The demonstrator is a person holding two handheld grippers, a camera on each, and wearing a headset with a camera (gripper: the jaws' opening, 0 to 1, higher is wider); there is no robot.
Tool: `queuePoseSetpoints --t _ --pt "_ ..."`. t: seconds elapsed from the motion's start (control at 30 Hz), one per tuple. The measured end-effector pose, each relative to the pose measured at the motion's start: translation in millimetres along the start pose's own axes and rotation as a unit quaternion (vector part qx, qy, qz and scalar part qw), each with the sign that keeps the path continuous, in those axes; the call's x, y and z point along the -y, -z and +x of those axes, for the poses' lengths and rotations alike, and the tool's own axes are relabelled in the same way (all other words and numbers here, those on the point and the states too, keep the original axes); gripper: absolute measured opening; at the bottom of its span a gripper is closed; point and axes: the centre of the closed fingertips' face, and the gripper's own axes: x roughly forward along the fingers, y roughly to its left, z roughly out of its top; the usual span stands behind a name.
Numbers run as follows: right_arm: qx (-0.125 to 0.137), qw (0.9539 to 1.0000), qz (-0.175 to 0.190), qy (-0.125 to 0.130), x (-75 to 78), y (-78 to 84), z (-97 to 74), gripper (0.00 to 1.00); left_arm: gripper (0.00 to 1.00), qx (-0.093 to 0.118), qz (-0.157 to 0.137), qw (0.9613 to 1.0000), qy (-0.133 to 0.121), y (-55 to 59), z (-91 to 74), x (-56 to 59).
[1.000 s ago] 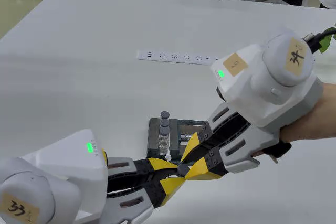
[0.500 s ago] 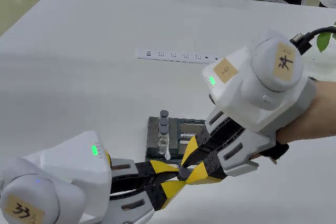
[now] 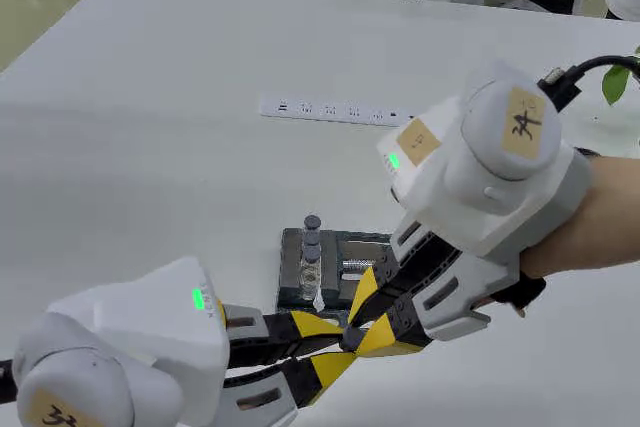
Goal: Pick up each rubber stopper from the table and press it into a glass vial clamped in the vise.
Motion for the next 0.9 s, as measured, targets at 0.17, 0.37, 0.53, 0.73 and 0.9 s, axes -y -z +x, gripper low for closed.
queuePoseSetpoints --t 0.17,0.37,0.53,0.73,0.9 --pt "0.000 1.0000 -0.004 0.000 -0.2 0.7 1.8 0.06 0.04 -0.001 -0.007 1.0000 0.001 2.0 -0.2 0.5" --pt "-0.001 1.0000 -0.006 0.001 1.7 1.7 2.7 0.06 0.04 -0.001 -0.015 0.9999 -0.001 3.5 0.4 -1.6" --pt "0.000 1.0000 -0.004 0.008 5.4 1.7 1.7 0.06 0.09 -0.002 -0.023 0.9997 -0.003 5.5 0.6 -2.9" --pt "0.002 0.9999 0.001 0.010 6.9 2.7 0.5 0.06 0.20 -0.004 -0.055 0.9983 -0.019 16.5 -0.7 -10.2" --pt "0.002 0.9999 0.004 0.011 8.0 4.2 0.7 0.06 0.39 -0.002 -0.082 0.9954 -0.050 25.3 -3.8 -22.0"
